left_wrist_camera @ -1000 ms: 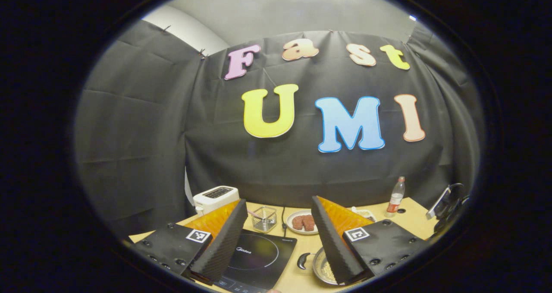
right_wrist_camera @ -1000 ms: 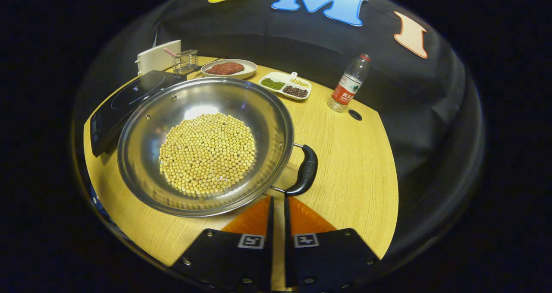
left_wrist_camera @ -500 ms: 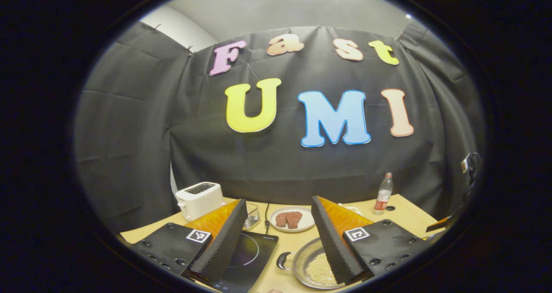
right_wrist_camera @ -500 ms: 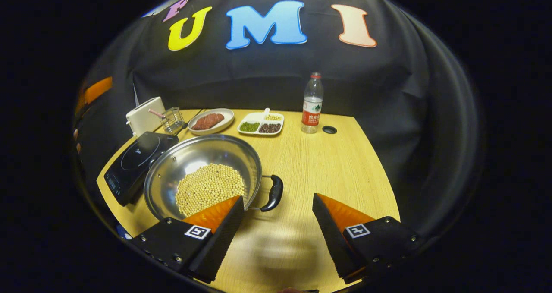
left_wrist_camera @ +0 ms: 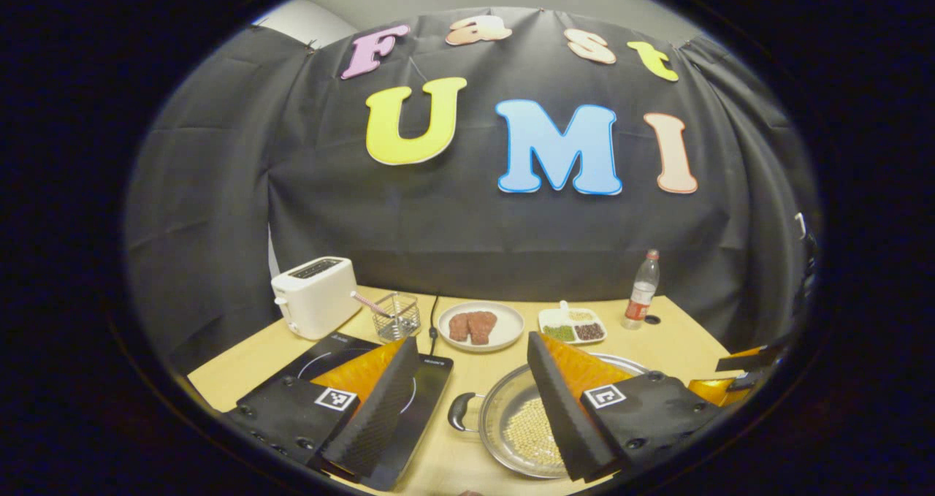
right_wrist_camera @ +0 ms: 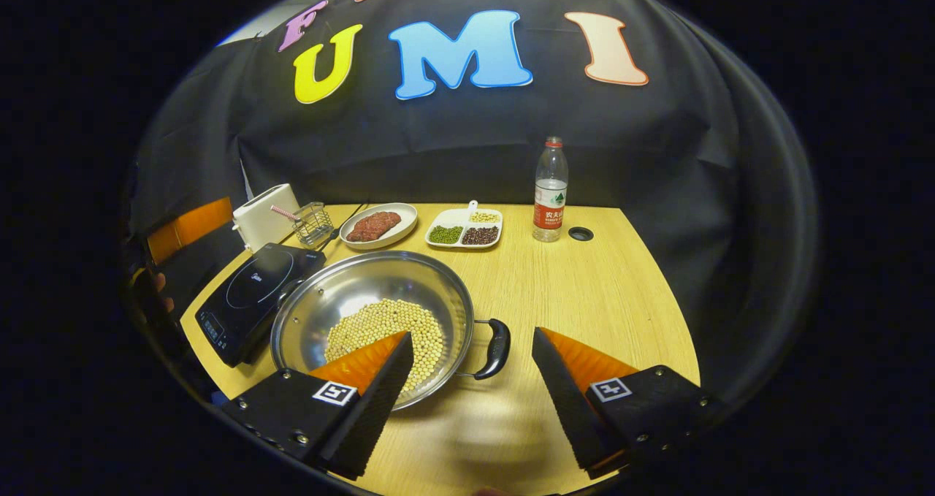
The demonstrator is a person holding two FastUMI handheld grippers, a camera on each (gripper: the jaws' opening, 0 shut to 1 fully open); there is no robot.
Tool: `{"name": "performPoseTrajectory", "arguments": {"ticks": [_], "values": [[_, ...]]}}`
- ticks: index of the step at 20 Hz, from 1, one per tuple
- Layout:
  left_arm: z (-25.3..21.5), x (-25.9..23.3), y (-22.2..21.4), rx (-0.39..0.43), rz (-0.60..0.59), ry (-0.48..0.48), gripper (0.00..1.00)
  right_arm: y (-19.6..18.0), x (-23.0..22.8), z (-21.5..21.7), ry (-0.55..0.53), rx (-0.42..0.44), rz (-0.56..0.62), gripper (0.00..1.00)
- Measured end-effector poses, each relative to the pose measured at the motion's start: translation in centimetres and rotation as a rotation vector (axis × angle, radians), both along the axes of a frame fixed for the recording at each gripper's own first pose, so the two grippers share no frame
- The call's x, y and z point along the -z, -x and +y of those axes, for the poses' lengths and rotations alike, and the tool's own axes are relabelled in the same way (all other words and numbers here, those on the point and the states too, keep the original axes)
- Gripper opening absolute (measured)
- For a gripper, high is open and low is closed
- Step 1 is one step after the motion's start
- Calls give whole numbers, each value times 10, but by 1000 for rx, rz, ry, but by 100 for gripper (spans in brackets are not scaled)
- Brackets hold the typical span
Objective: First push the handle of the pot to place it horizontally, then grasp the pot with both hands and set it on the induction cooktop.
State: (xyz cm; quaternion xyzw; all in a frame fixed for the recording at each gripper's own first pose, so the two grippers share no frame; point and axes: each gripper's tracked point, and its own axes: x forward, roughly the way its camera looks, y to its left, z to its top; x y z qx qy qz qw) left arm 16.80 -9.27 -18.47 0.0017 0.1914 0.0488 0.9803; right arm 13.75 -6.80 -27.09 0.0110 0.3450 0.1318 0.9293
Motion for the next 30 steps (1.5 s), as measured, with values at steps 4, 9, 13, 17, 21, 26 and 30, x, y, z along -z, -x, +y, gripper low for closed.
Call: {"name": "performPoseTrajectory", "arguments": {"ticks": [4, 9, 13, 17, 21, 26, 30], "values": [[1, 40, -9, 69, 86, 12, 100, -8, 5, 8, 1, 50, 24, 100], [-3, 82, -21, 151, 193, 33, 98, -15, 14, 16, 17, 99, 52, 100], [2, 109, -27, 186, 261, 78, 98, -20, 22, 15, 38, 134, 73, 100], [1, 135, -30, 218, 330, 89, 100, -23, 33, 14, 55, 167, 106, 100], [-2, 159, -32, 246, 393, 118, 95, -28, 44, 12, 74, 191, 127, 100], [-5, 180, -32, 273, 453, 128, 100, -30, 58, 11, 86, 208, 163, 100], [-7, 193, -30, 281, 497, 135, 100, -31, 73, 10, 84, 221, 207, 100]]}}
